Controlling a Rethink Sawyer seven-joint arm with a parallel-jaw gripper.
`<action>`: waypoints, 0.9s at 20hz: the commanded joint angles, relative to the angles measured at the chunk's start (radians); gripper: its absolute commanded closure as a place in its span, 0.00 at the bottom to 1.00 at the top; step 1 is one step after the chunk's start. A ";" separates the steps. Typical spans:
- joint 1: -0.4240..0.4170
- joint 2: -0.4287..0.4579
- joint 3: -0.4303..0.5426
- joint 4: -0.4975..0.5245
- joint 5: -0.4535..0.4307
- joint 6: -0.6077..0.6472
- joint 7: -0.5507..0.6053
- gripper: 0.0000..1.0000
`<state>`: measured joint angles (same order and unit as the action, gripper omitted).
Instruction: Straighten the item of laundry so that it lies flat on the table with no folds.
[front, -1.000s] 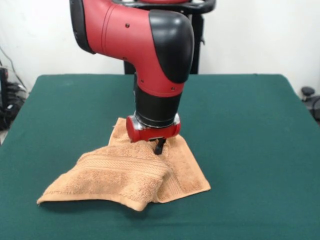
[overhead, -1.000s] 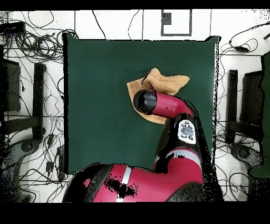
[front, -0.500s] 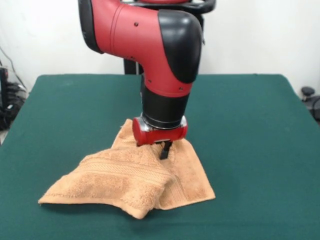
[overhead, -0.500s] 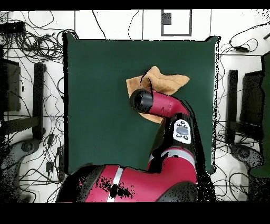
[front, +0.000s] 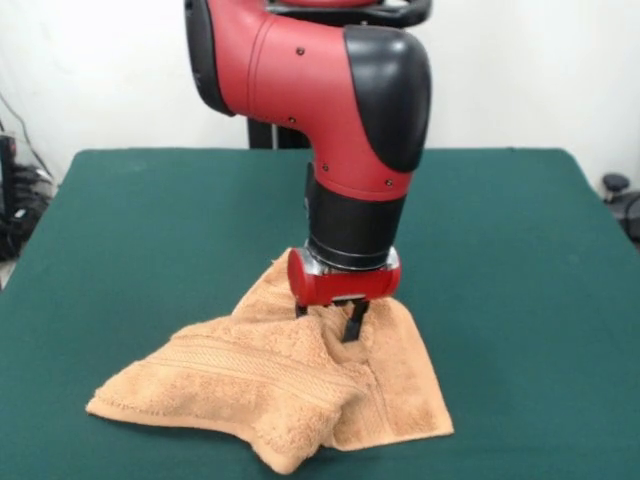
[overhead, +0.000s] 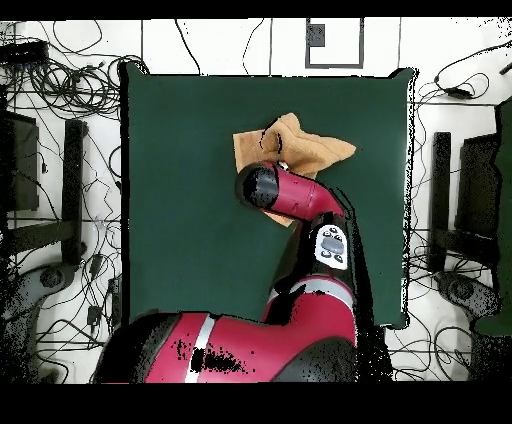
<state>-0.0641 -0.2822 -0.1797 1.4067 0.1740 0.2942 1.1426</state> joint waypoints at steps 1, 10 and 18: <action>0.080 0.124 0.179 0.072 0.110 -0.107 0.370 0.00; 0.083 0.111 0.180 0.106 0.140 -0.099 0.331 0.00; 0.052 0.022 0.193 0.233 0.103 0.014 0.274 0.00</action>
<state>-0.0439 -0.2860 -0.1662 1.4384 0.2601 0.2334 1.1726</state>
